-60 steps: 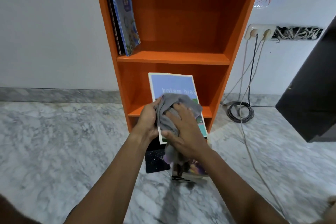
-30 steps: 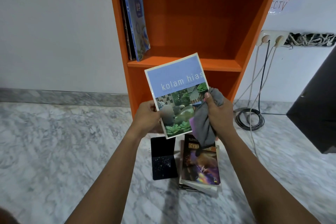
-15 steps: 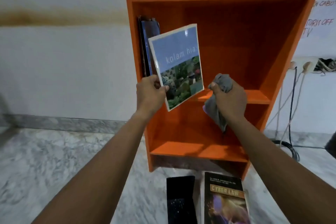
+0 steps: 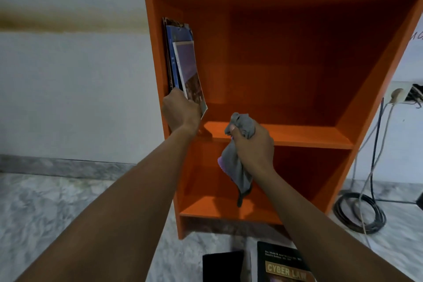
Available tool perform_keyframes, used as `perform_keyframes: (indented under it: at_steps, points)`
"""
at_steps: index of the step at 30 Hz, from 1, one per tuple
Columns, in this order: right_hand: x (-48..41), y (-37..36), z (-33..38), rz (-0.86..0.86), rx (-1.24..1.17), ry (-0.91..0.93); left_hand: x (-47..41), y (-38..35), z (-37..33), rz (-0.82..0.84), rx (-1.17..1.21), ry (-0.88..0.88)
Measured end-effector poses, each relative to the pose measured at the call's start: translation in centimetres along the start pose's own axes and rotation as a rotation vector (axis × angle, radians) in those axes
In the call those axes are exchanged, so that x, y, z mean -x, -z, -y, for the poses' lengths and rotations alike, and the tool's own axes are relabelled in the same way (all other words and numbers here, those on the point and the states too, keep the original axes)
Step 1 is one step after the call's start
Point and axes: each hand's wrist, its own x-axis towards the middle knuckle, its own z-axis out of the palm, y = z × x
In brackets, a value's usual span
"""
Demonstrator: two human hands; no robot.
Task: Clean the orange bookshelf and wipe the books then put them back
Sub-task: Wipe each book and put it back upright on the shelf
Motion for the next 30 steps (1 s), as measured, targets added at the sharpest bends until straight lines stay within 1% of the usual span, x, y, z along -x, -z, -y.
perform_keyframes:
  at_steps: [3,6,9,11,14,15,16,17,19,20,21,22,24,26,28,30]
  points:
    - [0.7,0.2,-0.4,0.017,-0.007,-0.032,0.0,0.0,0.1,-0.018,-0.037,0.008]
    - [1.9,1.3,-0.4,0.050,-0.004,-0.036,1.4,0.7,0.4,0.004,-0.098,0.019]
    - [3.3,2.9,-0.7,0.060,-0.017,-0.077,5.0,1.4,1.5,0.035,-0.186,-0.020]
    - [4.9,4.1,-1.7,0.040,-0.046,-0.140,8.9,1.9,2.5,0.096,-0.210,-0.053]
    - [8.8,6.5,-4.7,-0.014,-0.062,-0.239,16.8,2.9,4.7,0.302,-0.211,-0.017]
    - [9.7,7.2,-6.1,-0.030,-0.060,-0.287,19.1,2.9,5.5,0.378,-0.222,-0.006]
    - [11.4,8.1,-7.9,-0.035,-0.040,-0.383,21.9,3.1,6.6,0.482,-0.243,0.019]
    - [12.8,8.9,-9.4,-0.033,-0.020,-0.485,24.2,3.0,7.5,0.607,-0.267,0.051]
    - [15.9,10.4,-12.8,-0.038,0.065,-0.695,29.2,2.6,9.8,0.933,-0.294,0.146]
    - [17.4,10.9,-14.0,-0.032,0.117,-0.759,31.3,2.4,10.9,1.076,-0.290,0.214]
    - [19.2,11.6,-15.2,-0.002,0.175,-0.787,33.7,2.1,12.2,1.184,-0.287,0.290]
    - [20.7,11.9,-16.0,0.052,0.246,-0.788,35.5,1.8,13.5,1.246,-0.290,0.340]
    - [23.6,12.9,-18.4,0.193,0.415,-0.773,39.0,1.4,15.5,1.306,-0.293,0.421]
    - [26.3,13.4,-20.9,0.345,0.581,-0.711,40.7,1.1,16.5,1.318,-0.248,0.499]
    - [28.7,14.0,-22.8,0.454,0.725,-0.642,41.1,0.5,17.1,1.280,-0.213,0.575]
    - [30.5,14.1,-24.7,0.547,0.785,-0.542,40.9,-0.1,17.0,1.216,-0.225,0.631]
